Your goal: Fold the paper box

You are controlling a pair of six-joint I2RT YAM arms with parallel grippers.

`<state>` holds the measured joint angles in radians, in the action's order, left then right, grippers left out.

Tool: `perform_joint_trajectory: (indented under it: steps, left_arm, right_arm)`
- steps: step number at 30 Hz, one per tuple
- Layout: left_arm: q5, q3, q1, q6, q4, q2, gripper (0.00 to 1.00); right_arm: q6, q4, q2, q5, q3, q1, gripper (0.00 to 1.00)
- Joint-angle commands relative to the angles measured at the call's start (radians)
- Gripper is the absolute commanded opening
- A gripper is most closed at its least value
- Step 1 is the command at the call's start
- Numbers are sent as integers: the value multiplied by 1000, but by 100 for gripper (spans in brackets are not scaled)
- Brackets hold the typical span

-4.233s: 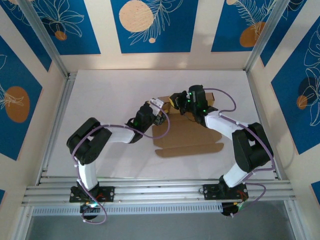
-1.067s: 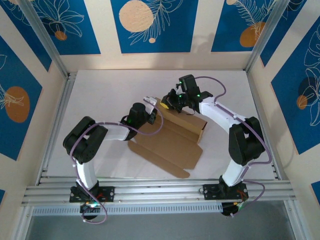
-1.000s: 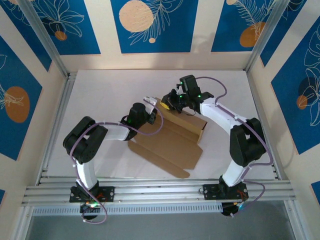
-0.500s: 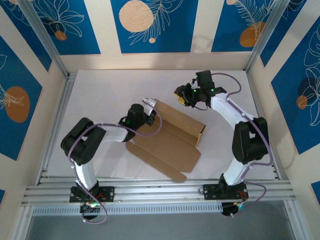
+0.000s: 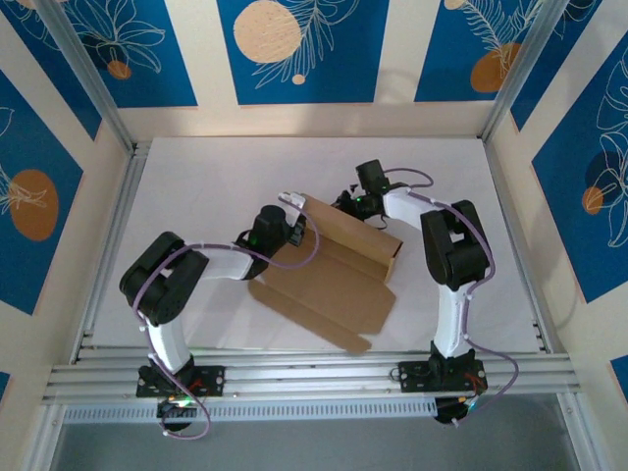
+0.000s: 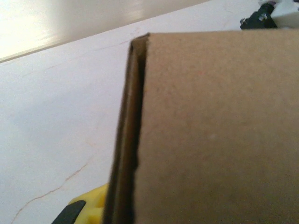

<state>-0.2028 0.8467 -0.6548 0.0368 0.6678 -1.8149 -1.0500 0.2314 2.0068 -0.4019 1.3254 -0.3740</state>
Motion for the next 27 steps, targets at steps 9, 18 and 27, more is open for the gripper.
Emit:
perform_joint_trajectory:
  steps: [9,18,27]
  left_arm:
    - [-196,54,-58,72,-42,-57,0]
    - [-278,-3,-56,66,0,-29,0]
    - [-239,-41,-57,81,64,-18,34]
  right_arm:
    - [-44,-113,-58,-72,-89,-68,11]
    - [74,61,-262,53,-45,57,43]
    - [184,201,-402,78,30,94,55]
